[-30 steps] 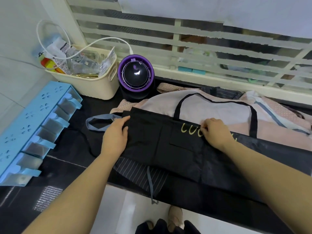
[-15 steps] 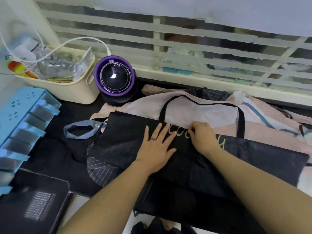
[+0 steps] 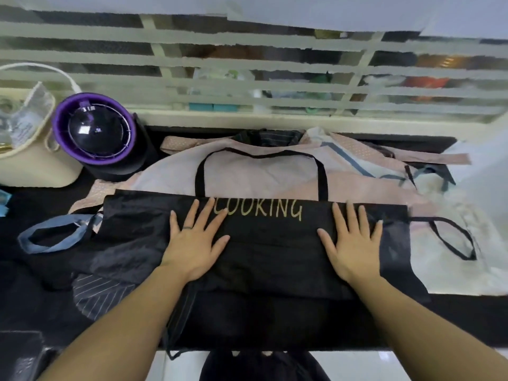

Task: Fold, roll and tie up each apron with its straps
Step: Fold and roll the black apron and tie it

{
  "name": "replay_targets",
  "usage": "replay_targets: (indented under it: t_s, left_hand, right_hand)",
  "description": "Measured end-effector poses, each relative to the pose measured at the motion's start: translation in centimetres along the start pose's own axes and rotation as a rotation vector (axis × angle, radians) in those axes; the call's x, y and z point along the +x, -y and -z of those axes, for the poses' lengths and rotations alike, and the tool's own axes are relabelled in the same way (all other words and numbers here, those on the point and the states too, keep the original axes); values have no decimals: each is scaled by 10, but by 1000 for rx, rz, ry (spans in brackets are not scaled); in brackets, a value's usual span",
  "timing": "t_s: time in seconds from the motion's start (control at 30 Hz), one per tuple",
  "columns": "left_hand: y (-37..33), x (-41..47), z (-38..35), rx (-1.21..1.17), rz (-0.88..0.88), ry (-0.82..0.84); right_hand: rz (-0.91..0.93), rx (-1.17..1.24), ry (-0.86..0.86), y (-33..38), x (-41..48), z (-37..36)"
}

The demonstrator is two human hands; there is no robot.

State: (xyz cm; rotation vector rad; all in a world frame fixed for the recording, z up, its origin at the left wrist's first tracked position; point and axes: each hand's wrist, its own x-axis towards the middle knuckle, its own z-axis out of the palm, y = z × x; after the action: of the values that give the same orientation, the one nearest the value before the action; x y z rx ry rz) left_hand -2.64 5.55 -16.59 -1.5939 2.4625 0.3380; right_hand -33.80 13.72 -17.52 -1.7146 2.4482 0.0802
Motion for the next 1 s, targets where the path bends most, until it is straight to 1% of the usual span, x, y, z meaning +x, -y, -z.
replay_targets:
  t_s: [0.1,0.2,0.23,0.3,0.33,0.37,0.4,0.43,0.5,0.53,0.57,0.6,0.67,0.73,0.8,0.9,1.0]
  left_hand:
    - [-1,0,1,3,-1,5]
    - [-2,-1,4,2,-11,23]
    - [-2,-1,5,-1,-13,32]
    - [-1,0,8,5,-18,64]
    - [-1,0,10,17,-23,76]
    - [-1,-1,13,29,-29,79]
    - [0,-3,15,41,-49,65]
    - [0,-5,16,45,-85,25]
    - [2,-16,20,44,-201,-79]
    - [6,-23,20,66,-279,-112]
    - [9,-30,18,103,-348,-111]
    - [16,-38,17,144,-402,-90]
    - [24,-51,12,190,-452,-26]
    - [30,-59,8,207,-449,14]
    - [30,-62,7,177,-417,45]
    - [23,-62,13,140,-327,135]
    - [12,-59,17,69,-300,119]
  right_hand:
    - [-195,38,47,-32,-7,5]
    - [-238,15,136,-45,-11,18]
    - [-242,12,124,-43,-10,22]
    - [-200,42,-3,-26,-12,29]
    - [-126,66,-95,-13,-15,33]
    - [-11,87,-174,3,-19,35]
    - [132,117,-225,21,-26,36]
    - [293,155,-230,38,-33,36]
    - [615,168,-109,68,-48,32]
    - [727,109,-22,82,-55,27]
    - [796,34,51,89,-62,20]
    - [819,-33,97,97,-67,15]
    - [774,-156,135,103,-71,13]
    - [721,-184,95,110,-70,13]
    - [675,-158,63,116,-70,14]
    - [588,-92,44,125,-77,14]
    - [511,-48,29,137,-83,16]
